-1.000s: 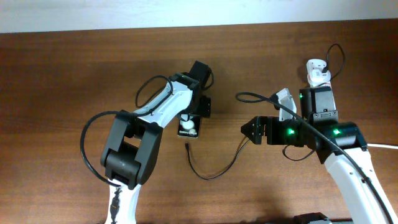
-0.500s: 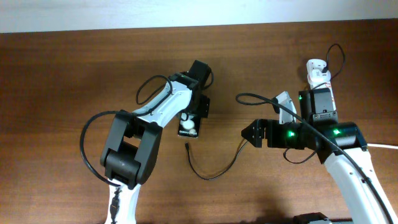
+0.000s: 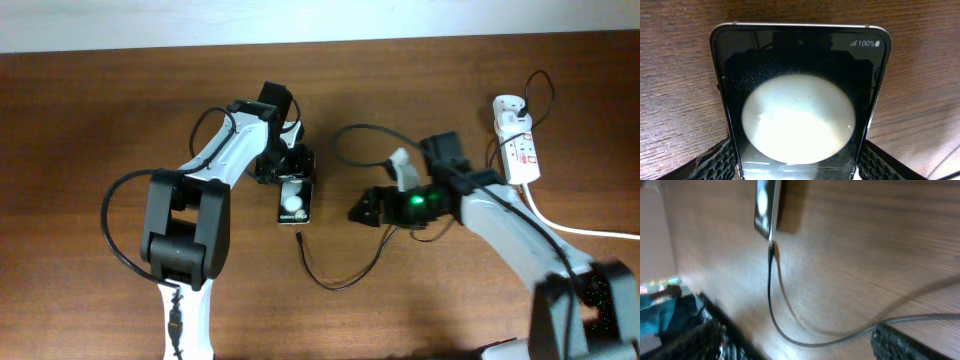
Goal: Plug charger to phone and switch on socket
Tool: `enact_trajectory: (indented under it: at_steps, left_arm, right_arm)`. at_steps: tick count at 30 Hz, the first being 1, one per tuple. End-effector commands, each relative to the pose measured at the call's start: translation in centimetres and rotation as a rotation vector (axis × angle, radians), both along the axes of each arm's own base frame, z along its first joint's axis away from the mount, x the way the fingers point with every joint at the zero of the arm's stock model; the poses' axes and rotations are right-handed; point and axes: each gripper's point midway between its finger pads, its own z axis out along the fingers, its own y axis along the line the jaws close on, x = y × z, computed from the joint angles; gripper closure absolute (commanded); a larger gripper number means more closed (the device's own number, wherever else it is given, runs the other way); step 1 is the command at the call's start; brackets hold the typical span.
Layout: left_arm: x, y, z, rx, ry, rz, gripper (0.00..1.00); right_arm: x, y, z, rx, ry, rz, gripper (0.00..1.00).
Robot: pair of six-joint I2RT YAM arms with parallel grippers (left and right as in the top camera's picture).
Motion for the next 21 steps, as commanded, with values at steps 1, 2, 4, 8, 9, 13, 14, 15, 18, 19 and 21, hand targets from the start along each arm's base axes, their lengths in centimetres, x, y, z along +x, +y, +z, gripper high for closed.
enact_trajectory:
  at_steps: [1,2,4,8,9,13,14,15,18,19,21]
  left_arm:
    - [-2.4,-0.8,-2.9,-0.074,0.113,-0.069,0.28]
    - [-2.6,-0.8,-2.8,-0.078,0.120,-0.074,0.27]
    - [-2.9,-1.2,-2.6,-0.103,0.133,-0.074,0.25]
    - [-3.2,-2.3,-2.0,-0.179,0.147,-0.088,0.25]
    - [-3.2,-2.4,-2.0,-0.186,0.148,-0.089,0.25]
    - [-3.3,-2.7,-1.8,-0.204,0.153,-0.090,0.23]
    - [-3.3,-2.7,-1.8,-0.204,0.153,-0.090,0.23]
    - [-3.3,-2.7,-1.8,-0.204,0.153,-0.090,0.23]
    - [-3.3,-2.7,-1.8,-0.204,0.152,-0.090,0.22]
    - [-3.3,-2.8,-1.8,-0.204,0.151,-0.091,0.21]
    - [-3.3,-2.8,-1.8,-0.204,0.149,-0.092,0.21]
  right_arm:
    - [0.7,4.0,-2.9,0.046,0.047,0.017,0.01]
    - [1.2,4.9,-3.7,0.056,0.033,0.025,0.01]
    - [2.7,7.5,-5.2,0.100,-0.003,0.019,0.01]
    - [4.9,9.9,-4.2,0.163,-0.142,0.024,0.18]
    - [5.3,9.7,-4.5,0.142,-0.131,-0.019,0.19]
    - [5.4,10.3,-5.7,0.044,-0.149,-0.079,0.24]
    - [5.4,10.5,-6.0,0.017,-0.164,-0.085,0.24]
    - [5.4,10.6,-6.2,-0.009,-0.172,-0.103,0.25]
    - [5.5,10.5,-6.3,-0.017,-0.163,-0.128,0.35]
    - [5.9,10.2,-6.5,-0.035,-0.176,-0.145,0.39]
    - [6.0,10.2,-6.5,-0.039,-0.181,-0.149,0.44]
